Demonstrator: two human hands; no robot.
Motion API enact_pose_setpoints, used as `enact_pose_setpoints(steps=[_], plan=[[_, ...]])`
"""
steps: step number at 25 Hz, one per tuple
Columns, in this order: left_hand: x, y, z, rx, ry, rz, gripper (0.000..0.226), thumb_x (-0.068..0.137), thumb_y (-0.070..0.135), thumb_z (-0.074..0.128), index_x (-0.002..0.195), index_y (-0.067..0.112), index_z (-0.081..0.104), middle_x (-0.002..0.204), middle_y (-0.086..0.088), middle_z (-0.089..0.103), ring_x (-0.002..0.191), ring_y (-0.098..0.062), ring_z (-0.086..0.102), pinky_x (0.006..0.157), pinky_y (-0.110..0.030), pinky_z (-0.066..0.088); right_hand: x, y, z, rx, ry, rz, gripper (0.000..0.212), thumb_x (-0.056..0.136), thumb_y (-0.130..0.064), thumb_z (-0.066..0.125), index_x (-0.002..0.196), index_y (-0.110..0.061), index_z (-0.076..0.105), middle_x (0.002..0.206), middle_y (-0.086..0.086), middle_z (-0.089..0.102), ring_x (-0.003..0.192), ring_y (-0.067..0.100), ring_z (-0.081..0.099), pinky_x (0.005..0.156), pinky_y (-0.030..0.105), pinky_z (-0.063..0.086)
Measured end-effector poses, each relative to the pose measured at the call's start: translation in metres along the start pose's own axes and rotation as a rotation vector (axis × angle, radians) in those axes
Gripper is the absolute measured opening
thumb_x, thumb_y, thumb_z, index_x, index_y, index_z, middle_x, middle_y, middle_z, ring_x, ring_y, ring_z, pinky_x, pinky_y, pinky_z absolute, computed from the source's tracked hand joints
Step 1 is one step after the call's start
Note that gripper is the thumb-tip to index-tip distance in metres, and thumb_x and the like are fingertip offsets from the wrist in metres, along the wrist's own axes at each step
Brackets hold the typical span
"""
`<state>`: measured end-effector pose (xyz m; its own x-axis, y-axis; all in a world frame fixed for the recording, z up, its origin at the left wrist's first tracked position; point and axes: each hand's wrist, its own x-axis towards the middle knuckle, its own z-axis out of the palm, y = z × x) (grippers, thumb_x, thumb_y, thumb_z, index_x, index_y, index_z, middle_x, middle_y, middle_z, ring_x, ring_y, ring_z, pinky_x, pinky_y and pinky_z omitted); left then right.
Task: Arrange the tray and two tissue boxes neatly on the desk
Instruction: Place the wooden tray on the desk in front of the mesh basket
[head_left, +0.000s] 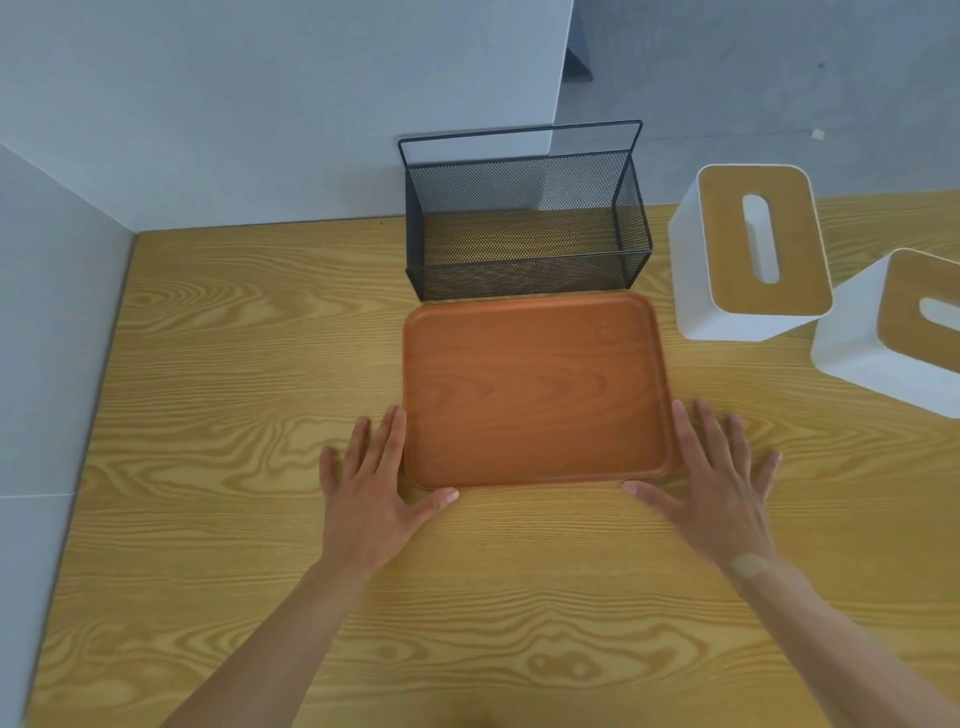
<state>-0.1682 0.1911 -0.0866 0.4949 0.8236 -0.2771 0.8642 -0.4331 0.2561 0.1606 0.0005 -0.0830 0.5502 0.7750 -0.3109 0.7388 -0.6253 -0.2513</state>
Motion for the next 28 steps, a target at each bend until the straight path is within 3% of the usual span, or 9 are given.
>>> enact_pose_setpoints(steps=[4, 10, 19, 28], plan=[[-0.0004, -0.0001, 0.0003, 0.005, 0.010, -0.002, 0.112, 0.073, 0.096, 0.032, 0.158, 0.032, -0.005, 0.165, 0.014, 0.009, 0.153, -0.018, 0.000, 0.119, -0.056, -0.001, -0.0010, 0.0004, -0.0004, -0.003, 0.007, 0.005, 0.106, 0.071, -0.094, 0.030, 0.156, -0.042, -0.006, 0.168, -0.004, 0.003, 0.153, 0.029, -0.005, 0.113, 0.073, -0.003], [-0.0007, 0.0022, 0.0001, 0.009, 0.008, -0.002, 0.112, 0.074, 0.096, 0.031, 0.158, 0.032, -0.008, 0.164, 0.013, 0.007, 0.153, -0.020, 0.002, 0.119, -0.056, 0.003, 0.0007, 0.0003, -0.0009, 0.002, 0.001, 0.008, 0.105, 0.075, -0.087, 0.044, 0.156, -0.042, -0.006, 0.168, -0.004, 0.002, 0.153, 0.027, -0.006, 0.113, 0.073, -0.002], [0.0010, 0.0016, -0.0006, 0.007, 0.004, -0.002, 0.112, 0.072, 0.097, 0.029, 0.157, 0.035, -0.010, 0.161, 0.016, 0.004, 0.153, -0.022, 0.005, 0.119, -0.056, 0.002, -0.0009, 0.0004, 0.0008, 0.006, 0.022, 0.002, 0.106, 0.075, -0.088, 0.045, 0.156, -0.041, -0.005, 0.168, -0.005, 0.002, 0.153, 0.027, -0.006, 0.114, 0.072, -0.003], [0.0021, -0.0021, 0.0015, 0.016, 0.024, 0.013, 0.112, 0.073, 0.097, 0.030, 0.158, 0.032, -0.006, 0.164, 0.008, 0.019, 0.152, -0.025, 0.011, 0.119, -0.056, 0.004, -0.0011, 0.0010, 0.0029, -0.005, 0.031, 0.004, 0.106, 0.072, -0.095, 0.032, 0.156, -0.042, -0.006, 0.168, -0.007, 0.001, 0.153, 0.026, -0.006, 0.113, 0.071, -0.005]])
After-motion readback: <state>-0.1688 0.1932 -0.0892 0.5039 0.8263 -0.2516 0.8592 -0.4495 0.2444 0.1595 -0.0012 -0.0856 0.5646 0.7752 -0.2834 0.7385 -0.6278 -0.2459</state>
